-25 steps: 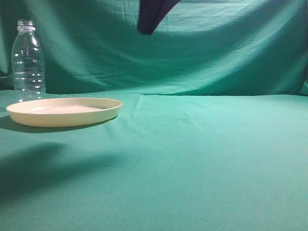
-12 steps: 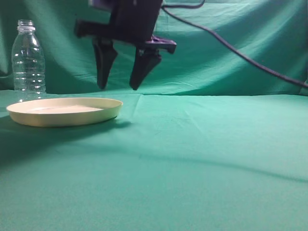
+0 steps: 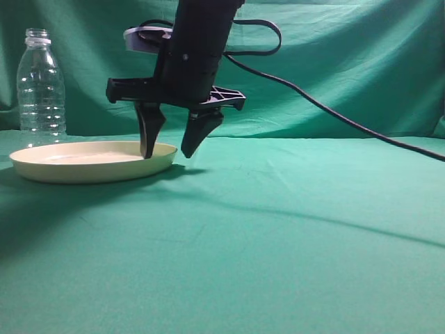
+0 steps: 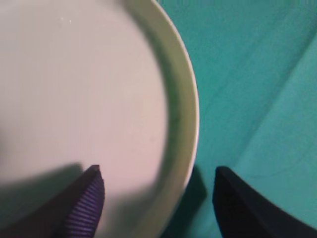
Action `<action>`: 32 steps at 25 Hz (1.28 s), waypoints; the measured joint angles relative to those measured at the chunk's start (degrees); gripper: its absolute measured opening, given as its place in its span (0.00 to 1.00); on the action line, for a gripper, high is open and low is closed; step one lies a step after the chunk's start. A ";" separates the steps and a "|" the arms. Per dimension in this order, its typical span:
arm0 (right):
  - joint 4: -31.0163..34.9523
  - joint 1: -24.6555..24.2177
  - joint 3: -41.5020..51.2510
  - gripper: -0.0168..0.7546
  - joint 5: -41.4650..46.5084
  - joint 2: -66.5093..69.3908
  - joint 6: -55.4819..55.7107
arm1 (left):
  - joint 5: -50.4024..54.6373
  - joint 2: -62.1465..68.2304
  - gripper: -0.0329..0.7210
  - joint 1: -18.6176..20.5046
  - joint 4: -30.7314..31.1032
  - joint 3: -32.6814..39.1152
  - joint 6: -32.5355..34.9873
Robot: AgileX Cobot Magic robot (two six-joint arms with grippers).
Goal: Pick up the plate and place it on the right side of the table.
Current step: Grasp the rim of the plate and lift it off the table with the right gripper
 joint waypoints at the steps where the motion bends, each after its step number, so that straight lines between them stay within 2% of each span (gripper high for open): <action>1: -0.02 0.00 0.00 0.58 -0.72 0.23 0.00 | 0.00 0.00 0.04 0.00 0.00 0.00 0.00; 3: -0.12 0.00 -0.37 0.58 -1.43 0.65 0.00 | 0.00 0.00 0.04 0.00 0.00 0.00 0.00; 7: -0.23 0.00 -0.39 0.19 -1.65 0.72 0.00 | 0.00 0.00 0.04 0.00 0.00 0.00 0.00; 9: -0.45 0.00 -0.48 0.09 -1.95 0.72 0.37 | 0.00 0.00 0.04 0.00 0.00 0.00 0.00; 10: -0.98 0.00 -0.48 0.10 -1.95 0.72 0.37 | 0.00 0.00 0.04 0.00 0.00 0.00 0.00; 11: -1.57 0.00 -0.48 0.02 -1.82 0.72 0.37 | 0.00 0.00 0.04 0.00 0.00 0.00 0.00; 19: -10.90 0.27 -1.05 0.02 3.01 0.72 9.19 | 0.00 0.00 0.04 0.00 0.00 0.00 0.00; 24: -17.04 -0.44 -0.90 0.02 9.60 -1.74 13.59 | 0.00 0.00 0.04 0.00 0.00 0.00 0.00; 29: -19.80 -5.76 1.68 0.02 13.86 -7.93 14.00 | 0.00 0.00 0.04 0.00 0.00 0.00 0.00; 32: -20.52 -10.71 7.52 0.02 14.11 -11.74 14.11 | 0.00 0.00 0.04 0.00 0.00 0.00 0.00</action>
